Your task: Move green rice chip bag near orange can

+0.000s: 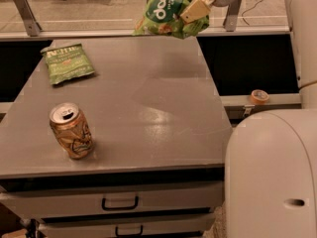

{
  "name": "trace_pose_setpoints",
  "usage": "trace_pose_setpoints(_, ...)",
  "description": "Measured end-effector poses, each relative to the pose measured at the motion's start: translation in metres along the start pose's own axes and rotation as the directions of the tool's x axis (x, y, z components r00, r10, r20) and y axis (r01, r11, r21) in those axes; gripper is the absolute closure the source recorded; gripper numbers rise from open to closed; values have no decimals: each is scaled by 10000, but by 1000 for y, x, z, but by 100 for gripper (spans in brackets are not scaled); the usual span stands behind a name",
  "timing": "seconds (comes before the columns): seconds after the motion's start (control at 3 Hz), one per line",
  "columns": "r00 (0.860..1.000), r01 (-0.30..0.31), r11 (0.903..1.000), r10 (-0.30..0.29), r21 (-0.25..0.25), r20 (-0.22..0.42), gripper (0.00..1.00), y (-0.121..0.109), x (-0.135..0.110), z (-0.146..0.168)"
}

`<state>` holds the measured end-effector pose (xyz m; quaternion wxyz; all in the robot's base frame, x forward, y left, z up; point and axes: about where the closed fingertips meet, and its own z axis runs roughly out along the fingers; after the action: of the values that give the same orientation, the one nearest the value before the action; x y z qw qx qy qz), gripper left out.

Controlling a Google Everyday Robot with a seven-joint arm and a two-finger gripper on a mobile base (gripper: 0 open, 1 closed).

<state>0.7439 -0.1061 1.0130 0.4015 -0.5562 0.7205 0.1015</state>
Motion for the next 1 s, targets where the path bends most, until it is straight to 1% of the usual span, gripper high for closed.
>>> trace_pose_setpoints(0.33,9998,84,9995,-89,-305,-149,100,10,2,7)
trace_pose_setpoints(0.67,9995,286,9964,-297,-802,-126,100,34,-2,10)
trace_pose_setpoints(1.0,9994,330,9925,-312,-1174,171,100,69,-10,3)
